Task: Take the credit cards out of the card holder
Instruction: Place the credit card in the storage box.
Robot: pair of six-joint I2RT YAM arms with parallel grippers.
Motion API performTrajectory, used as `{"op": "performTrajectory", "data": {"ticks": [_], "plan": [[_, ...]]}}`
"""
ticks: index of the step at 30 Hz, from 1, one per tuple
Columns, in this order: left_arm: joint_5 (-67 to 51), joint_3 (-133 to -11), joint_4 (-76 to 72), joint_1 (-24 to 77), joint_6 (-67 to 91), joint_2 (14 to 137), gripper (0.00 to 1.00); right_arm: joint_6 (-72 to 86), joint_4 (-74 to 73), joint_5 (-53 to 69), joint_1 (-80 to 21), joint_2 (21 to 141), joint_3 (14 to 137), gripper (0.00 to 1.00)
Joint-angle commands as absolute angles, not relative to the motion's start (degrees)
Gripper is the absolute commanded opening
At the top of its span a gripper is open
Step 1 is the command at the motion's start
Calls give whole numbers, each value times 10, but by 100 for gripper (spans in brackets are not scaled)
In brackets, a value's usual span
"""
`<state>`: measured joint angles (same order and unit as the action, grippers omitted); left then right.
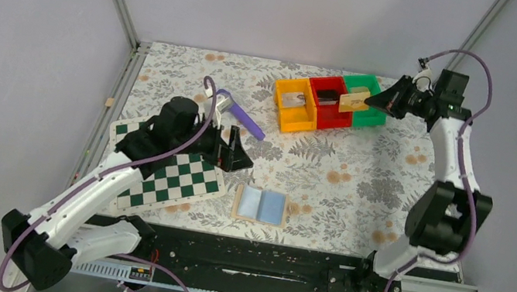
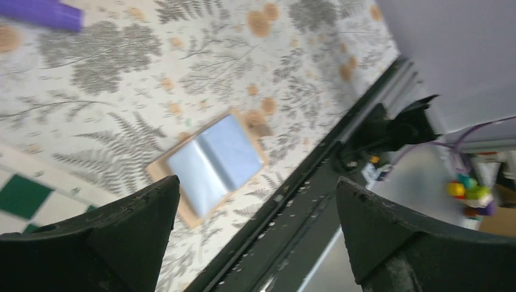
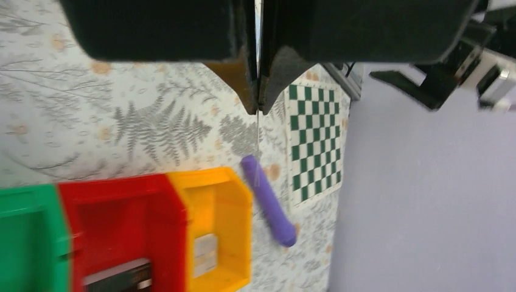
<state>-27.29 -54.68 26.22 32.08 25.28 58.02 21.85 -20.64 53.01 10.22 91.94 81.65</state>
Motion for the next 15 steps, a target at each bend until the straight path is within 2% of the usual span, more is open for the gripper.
{"op": "performTrajectory", "data": {"ticks": [1, 7, 12, 15], "plan": [[-175, -553, 353, 320, 156, 547, 99, 72, -422, 457, 117, 1048, 979, 0], [-155, -536, 333, 320, 152, 544, 99, 40, -498, 423, 126, 1204, 1192, 0], [-139, -527, 333, 320, 150, 555, 99, 26, -616, 390, 127, 1378, 1462, 0], [-140, -534, 334, 319, 150, 567, 99, 32, -602, 404, 127, 1418, 1502, 0]]}}
